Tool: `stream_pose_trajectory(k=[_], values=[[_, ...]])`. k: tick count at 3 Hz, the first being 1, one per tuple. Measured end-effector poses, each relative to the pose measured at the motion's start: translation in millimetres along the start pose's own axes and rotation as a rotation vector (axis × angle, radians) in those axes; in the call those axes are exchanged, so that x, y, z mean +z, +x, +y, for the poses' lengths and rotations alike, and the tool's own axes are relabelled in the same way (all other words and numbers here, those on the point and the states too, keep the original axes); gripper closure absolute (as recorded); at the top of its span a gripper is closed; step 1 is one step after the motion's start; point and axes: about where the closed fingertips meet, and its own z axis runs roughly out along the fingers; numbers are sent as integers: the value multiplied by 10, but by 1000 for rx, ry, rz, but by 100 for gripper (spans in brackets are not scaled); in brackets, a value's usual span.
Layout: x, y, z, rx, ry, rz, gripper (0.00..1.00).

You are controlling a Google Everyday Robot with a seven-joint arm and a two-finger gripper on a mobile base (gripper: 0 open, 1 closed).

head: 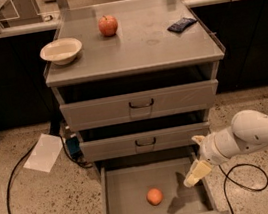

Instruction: Pick orange from bottom drawer and place on counter

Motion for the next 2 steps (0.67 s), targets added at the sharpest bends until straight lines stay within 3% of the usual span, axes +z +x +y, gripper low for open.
stream_pose_trajectory(k=[1,2], values=[[387,129,20,10,-43,-3,0],[1049,403,-16,29,-102,44,0]])
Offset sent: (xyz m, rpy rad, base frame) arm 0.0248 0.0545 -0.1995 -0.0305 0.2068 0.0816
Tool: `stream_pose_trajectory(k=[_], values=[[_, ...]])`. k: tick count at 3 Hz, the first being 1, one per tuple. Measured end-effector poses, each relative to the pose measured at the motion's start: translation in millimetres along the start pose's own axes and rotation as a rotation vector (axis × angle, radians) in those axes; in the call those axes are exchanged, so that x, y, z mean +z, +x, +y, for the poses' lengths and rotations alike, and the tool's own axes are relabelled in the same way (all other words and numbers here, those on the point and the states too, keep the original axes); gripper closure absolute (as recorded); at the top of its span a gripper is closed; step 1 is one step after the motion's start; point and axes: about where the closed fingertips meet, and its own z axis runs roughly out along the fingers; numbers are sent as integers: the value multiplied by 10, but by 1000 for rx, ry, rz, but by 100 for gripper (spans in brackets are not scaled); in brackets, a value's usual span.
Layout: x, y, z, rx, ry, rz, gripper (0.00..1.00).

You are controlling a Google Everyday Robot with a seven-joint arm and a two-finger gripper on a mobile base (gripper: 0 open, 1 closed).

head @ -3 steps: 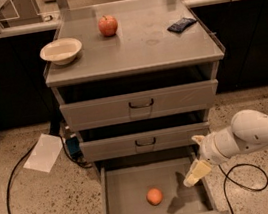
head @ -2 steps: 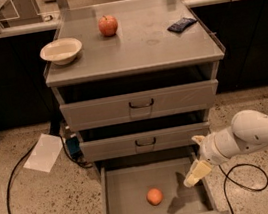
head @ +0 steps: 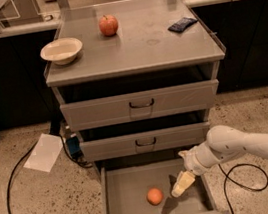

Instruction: Pick orange from bottom drawer and place on counter

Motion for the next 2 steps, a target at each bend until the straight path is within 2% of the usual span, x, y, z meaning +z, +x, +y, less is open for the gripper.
stream_pose_trajectory(k=[1,2], values=[[568,263,-91,34,-34,45,0],[873,457,-197,79,32,61,0]])
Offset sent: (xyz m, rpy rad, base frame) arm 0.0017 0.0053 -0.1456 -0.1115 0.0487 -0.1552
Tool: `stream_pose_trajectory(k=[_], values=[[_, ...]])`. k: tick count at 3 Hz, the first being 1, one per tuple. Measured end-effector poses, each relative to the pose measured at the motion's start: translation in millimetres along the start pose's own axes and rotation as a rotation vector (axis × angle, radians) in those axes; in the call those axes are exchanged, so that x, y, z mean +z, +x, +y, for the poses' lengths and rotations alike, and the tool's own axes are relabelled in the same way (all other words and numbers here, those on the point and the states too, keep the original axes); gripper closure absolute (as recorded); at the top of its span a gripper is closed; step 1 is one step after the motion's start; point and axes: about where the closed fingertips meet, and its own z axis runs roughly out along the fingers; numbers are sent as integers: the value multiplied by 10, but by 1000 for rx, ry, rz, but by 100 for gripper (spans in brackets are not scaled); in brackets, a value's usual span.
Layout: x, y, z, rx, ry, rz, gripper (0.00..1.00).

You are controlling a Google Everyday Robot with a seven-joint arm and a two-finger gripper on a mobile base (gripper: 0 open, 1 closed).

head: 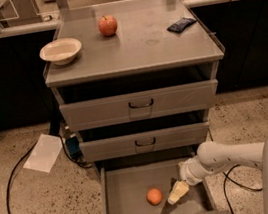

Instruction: Pick orange from bottom drawer and place on counter

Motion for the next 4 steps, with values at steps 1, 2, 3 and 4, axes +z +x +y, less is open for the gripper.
stream_pose_trajectory(k=[1,2,3,4], values=[[0,0,0,0,0,0,0],[204,22,47,7,-34,-3,0],[714,95,82,16,-80,38,0],[1608,16,280,41,-129,65,0]])
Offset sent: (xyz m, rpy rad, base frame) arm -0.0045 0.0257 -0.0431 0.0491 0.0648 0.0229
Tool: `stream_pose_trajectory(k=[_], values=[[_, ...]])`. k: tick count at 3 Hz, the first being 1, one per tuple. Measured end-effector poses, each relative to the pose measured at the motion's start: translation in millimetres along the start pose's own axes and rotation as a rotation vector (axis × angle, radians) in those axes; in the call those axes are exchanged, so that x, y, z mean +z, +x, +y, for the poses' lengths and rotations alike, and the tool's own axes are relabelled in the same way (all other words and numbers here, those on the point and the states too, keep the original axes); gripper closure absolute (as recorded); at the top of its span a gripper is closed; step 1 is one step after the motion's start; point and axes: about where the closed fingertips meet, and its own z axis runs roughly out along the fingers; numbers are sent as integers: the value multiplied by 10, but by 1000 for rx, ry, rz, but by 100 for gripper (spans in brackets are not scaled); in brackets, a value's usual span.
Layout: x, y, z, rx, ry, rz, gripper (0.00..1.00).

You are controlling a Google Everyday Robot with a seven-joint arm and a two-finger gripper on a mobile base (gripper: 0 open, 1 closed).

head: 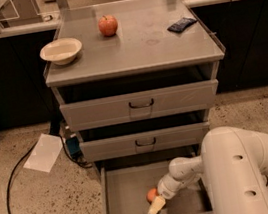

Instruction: Pick orange from bottom drawer and place on counter

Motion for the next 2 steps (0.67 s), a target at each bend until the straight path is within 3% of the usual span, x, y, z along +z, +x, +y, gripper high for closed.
stream_pose_trajectory(k=[2], values=[[89,57,-43,24,0,6,0]])
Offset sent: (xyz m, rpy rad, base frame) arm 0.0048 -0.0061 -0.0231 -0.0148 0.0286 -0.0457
